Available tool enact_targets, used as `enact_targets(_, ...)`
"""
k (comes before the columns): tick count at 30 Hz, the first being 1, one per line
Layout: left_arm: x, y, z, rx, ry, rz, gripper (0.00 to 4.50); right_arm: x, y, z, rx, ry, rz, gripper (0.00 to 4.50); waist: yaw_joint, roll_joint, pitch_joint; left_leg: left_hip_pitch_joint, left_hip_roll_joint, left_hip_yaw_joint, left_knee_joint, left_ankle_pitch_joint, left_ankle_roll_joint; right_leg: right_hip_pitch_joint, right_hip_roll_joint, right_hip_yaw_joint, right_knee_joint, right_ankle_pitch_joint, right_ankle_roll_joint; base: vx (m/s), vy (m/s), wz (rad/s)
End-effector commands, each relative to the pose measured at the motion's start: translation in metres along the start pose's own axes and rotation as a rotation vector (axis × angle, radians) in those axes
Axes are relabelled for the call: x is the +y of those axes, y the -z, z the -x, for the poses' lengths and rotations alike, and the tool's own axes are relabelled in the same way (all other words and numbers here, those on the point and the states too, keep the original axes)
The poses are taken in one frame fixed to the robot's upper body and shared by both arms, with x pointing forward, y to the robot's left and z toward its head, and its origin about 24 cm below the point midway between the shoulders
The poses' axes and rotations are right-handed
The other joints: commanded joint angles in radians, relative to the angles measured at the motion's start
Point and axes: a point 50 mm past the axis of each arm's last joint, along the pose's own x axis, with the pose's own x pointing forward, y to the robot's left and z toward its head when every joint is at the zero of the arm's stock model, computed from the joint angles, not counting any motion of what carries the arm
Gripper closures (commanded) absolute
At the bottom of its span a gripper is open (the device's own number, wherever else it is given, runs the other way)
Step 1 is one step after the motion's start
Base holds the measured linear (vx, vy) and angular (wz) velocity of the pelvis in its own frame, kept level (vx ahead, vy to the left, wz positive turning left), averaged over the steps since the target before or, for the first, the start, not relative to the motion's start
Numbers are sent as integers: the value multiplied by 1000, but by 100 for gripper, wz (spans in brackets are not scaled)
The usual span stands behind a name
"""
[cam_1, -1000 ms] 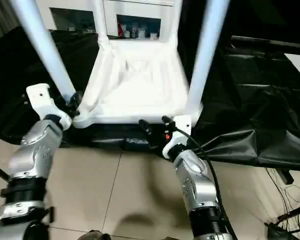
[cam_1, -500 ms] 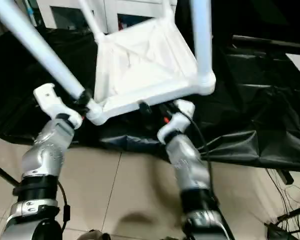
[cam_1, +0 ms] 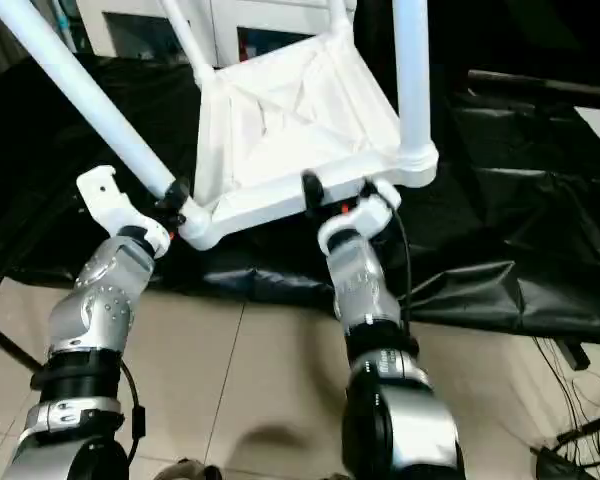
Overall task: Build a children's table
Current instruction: Flip table
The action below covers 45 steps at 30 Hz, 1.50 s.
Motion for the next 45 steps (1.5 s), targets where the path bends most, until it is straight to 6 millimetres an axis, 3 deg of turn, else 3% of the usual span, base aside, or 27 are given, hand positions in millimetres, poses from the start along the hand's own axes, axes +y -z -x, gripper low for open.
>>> enact_targets(1,-22,7,0,24,119,82,239,5,-7,-5,-21,2,-19,0,2,4,-85,36,68,-25,-64,-83,71,45,-64,41,-45,34,-270,0,0,0)
enact_targets(8,-35,12,7,55,215,54,239,14,-10,-16,8,32,-42,0,15,-8,-88,33,68,-22,-59,-48,97,45,-65,40,-38,56,-274,0,0,0)
enact_targets(10,-37,13,10,66,237,54,239,16,-11,-17,7,30,-43,0,15,-7,-87,33,67,-20,-58,-50,99,43,-64,40,-41,46,-271,0,0,0)
enact_targets(11,-38,14,12,69,248,51,239,17,-12,-18,2,32,-52,0,16,-18,-86,32,69,-20,-58,-51,105,45,-67,40,-40,28,-270,0,0,0)
enact_targets(13,-38,15,16,70,256,50,239,18,-14,-20,-5,36,-60,0,16,-20,-86,32,69,-19,-57,-46,105,43,-66,40,-39,21,-268,0,0,0)
enact_targets(14,-37,15,16,70,256,50,239,18,-14,-20,-6,39,-60,29,16,-17,-85,32,69,-19,-57,-43,102,41,-64,40,-38,22,-265,0,0,0)
enact_targets(15,-36,14,17,69,251,50,239,18,-15,-20,-12,44,-68,29,14,-24,-84,32,69,-17,-57,-45,104,40,-62,40,-39,21,-264,0,0,0)
enact_targets(18,-31,12,19,58,223,47,239,17,-17,-20,-32,59,-90,46,16,-28,-83,31,70,-17,-57,-41,105,41,-64,40,-37,21,-258,0,0,0)
enact_targets(22,-26,10,20,52,198,49,239,16,-18,-20,-48,52,-119,77,18,-26,-83,32,68,-17,-56,-40,108,40,-63,41,-36,29,-254,0,0,0)
enact_targets(26,-25,11,21,58,193,49,239,16,-18,-20,-50,44,-125,103,17,-17,-82,31,69,-18,-56,-52,97,40,-63,41,-37,18,-253,0,0,0)
enact_targets(28,-25,11,21,59,195,50,239,16,-18,-20,-52,45,-126,122,16,-22,-82,31,68,-17,-56,-57,93,41,-62,41,-37,18,-254,0,0,0)
enact_targets(31,-25,12,21,64,193,55,239,14,-20,-20,-66,51,-139,147,15,-14,-82,32,69,-18,-57,-81,77,39,-61,40,-39,1,-255,0,0,0)
enact_targets(35,-25,12,21,68,190,60,239,11,-20,-19,-74,58,-141,187,14,-15,-81,32,70,-18,-59,-99,65,40,-62,40,-40,-8,-250,0,0,0)
enact_targets(40,-25,13,20,76,189,50,239,11,-22,-19,-79,54,-125,204,13,-13,-81,32,69,-18,-58,-100,65,40,-61,41,-41,-11,-254,0,0,0)
enact_targets(42,-26,15,20,86,211,57,183,12,-24,-19,-87,52,-107,206,13,-10,-82,32,69,-18,-57,-98,63,40,-61,41,-40,-10,-253,0,0,0)
enact_targets(45,-22,14,20,71,182,60,167,11,-27,-20,-96,54,-91,206,13,-9,-82,33,69,-18,-57,-97,62,40,-61,41,-39,-1,-258,0,0,0)
